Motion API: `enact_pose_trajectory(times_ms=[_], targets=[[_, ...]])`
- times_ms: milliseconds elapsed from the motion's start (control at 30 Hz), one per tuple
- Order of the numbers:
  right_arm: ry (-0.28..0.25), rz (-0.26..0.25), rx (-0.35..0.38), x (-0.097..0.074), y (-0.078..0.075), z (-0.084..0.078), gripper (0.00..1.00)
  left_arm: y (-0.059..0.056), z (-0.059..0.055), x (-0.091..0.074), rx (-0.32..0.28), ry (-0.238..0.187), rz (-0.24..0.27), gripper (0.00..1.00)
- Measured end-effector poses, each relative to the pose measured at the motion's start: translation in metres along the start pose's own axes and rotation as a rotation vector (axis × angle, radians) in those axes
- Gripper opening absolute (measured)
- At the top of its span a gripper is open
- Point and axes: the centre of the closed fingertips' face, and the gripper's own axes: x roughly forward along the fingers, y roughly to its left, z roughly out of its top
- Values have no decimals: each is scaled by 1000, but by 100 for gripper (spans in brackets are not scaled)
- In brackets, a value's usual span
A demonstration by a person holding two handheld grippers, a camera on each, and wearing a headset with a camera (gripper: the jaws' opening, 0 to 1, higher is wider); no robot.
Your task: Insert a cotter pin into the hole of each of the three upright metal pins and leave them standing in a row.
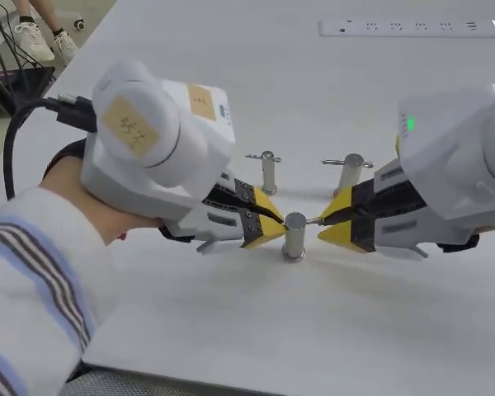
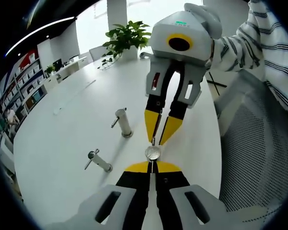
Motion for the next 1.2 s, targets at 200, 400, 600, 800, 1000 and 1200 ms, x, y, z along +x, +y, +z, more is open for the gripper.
enact_pose_trajectory(times_ms=[200,400,600,800,1000,1200], targets=[[-21,0,19,-2,0,6,0,-2,1,1,6,-1,-7,9],[-26,-7,24,2,-1,5,0,-2,1,2,-3,-2,-8,8],[-120,18,75,10,8,4,10,-9,10,-6,-68,-104,-35,20],[-183,22,120,23,14,8,20,-15,9,-16,-174,-194,-27,52],[-247,37,149,37,10,13,22,-9,3,-30,-313,-291,44,73],[-262,41,165,49,6,13,18,-4,-6,-40,-333,-301,118,98]])
